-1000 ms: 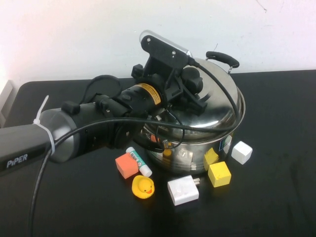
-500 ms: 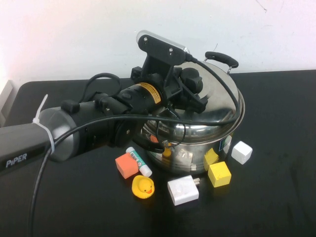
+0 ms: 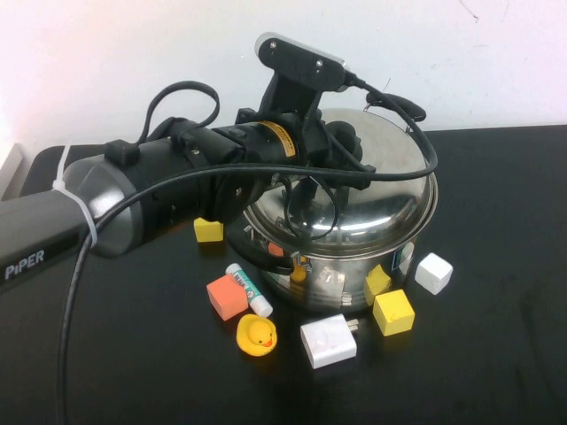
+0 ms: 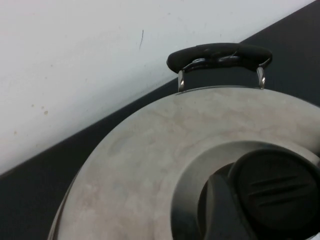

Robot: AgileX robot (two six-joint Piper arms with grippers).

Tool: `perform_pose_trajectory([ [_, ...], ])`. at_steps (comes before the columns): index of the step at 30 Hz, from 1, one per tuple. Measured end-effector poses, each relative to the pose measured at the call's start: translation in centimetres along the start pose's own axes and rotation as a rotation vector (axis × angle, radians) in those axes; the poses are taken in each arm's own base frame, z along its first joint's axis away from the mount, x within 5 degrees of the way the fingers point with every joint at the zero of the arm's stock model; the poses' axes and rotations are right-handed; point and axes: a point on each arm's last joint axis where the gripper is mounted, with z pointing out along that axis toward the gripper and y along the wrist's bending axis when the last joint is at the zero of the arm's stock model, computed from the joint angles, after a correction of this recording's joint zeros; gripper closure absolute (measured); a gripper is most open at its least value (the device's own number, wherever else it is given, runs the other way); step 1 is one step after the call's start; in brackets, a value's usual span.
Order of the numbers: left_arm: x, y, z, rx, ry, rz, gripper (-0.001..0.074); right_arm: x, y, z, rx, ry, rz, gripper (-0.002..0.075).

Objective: Cover the pot
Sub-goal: Place the pot lid on the pot

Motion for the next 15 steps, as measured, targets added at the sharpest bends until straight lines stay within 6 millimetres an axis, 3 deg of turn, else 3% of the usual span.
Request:
perform_pose_trajectory([
  [15, -0.83, 0.04, -0.12, -0.003, 0.012, -0.004, 0.0401, 0.00, 0.00, 0.00, 0.000, 0.000, 0.000, 0.0728],
])
